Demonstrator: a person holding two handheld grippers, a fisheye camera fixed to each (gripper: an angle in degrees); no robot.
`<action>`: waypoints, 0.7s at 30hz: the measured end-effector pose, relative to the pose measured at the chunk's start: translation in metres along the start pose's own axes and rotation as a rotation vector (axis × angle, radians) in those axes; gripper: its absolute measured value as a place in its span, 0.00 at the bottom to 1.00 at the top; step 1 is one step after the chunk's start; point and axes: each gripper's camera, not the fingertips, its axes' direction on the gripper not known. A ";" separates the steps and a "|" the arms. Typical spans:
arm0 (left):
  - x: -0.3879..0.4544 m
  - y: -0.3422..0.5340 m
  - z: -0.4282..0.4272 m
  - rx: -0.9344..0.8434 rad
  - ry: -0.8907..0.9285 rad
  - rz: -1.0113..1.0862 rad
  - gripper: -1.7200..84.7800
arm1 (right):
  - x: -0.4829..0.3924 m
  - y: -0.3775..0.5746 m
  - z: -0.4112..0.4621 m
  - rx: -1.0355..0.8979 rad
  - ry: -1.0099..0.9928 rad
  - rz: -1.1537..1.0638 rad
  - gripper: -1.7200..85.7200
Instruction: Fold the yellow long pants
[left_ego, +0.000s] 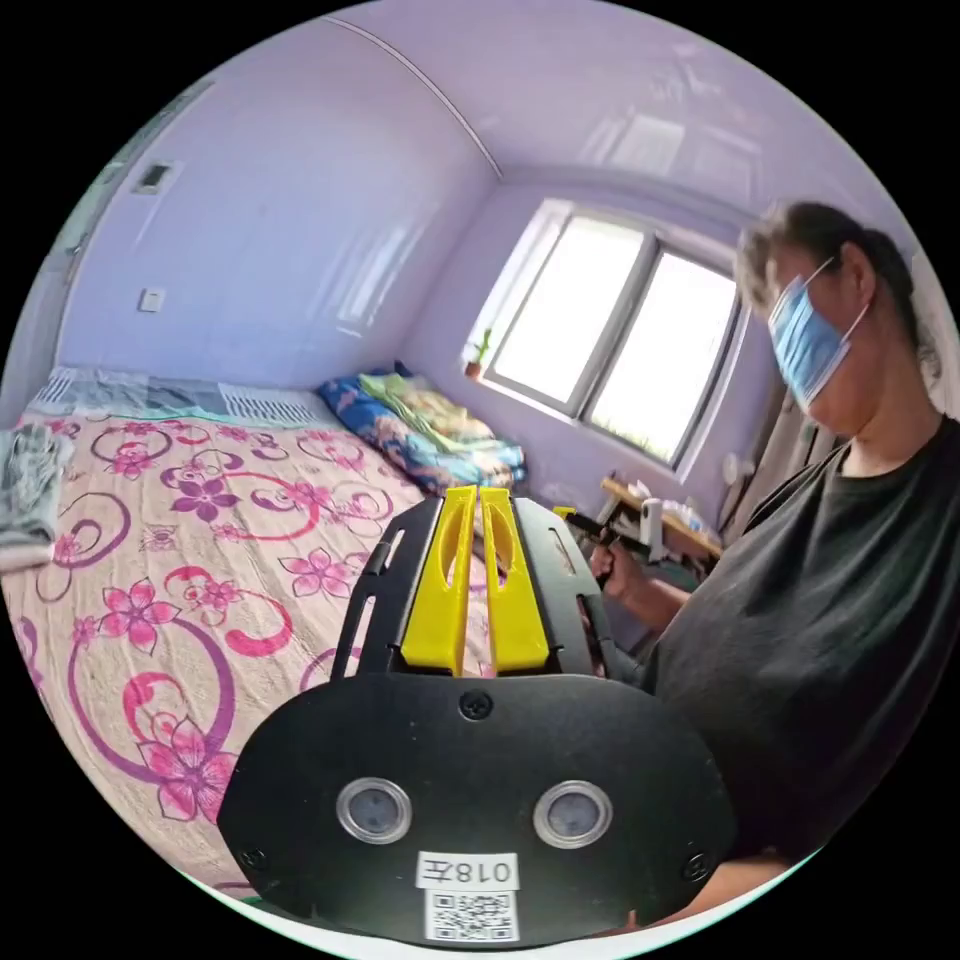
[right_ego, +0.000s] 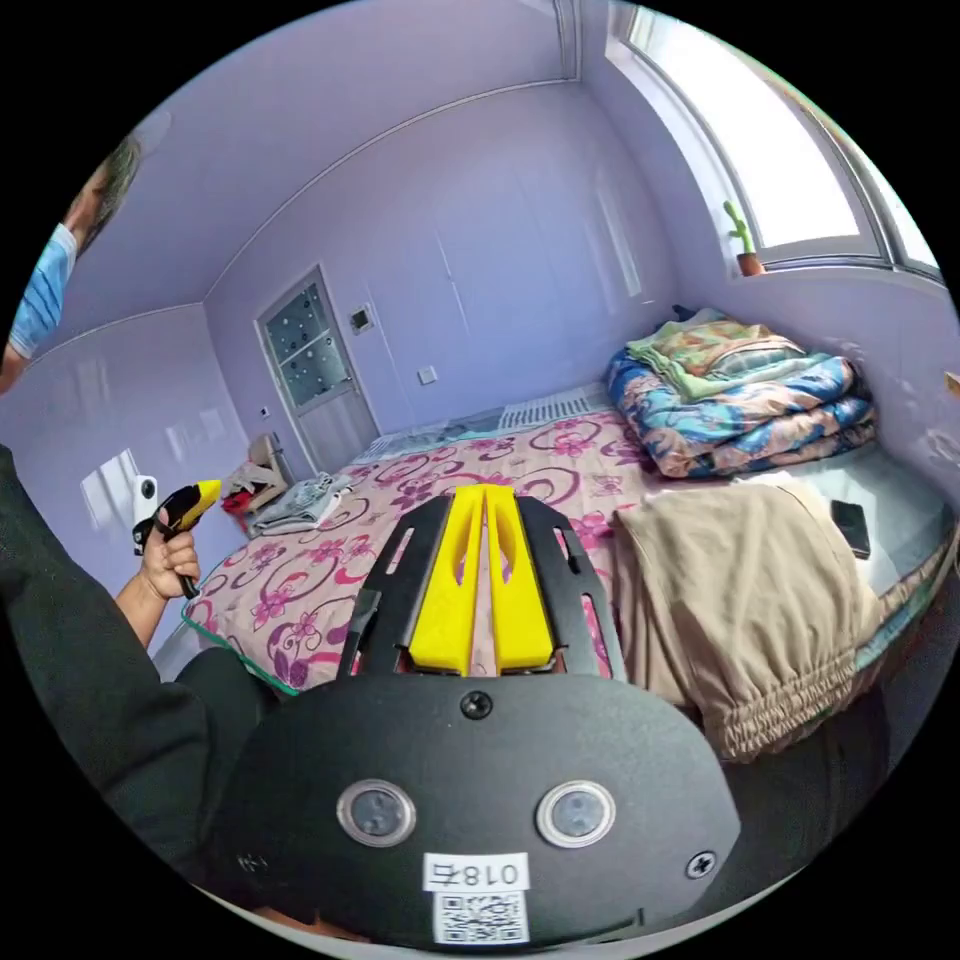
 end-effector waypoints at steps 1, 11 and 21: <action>0.032 -0.035 0.038 -0.107 0.027 0.069 0.06 | 0.008 0.008 -0.013 -0.001 0.020 0.019 0.02; 0.331 -0.214 0.326 -0.544 0.093 0.686 0.12 | 0.085 0.116 -0.193 0.076 0.312 0.235 0.02; 0.575 -0.309 0.471 -0.640 -0.017 1.249 0.15 | 0.133 0.171 -0.298 0.130 0.329 0.353 0.02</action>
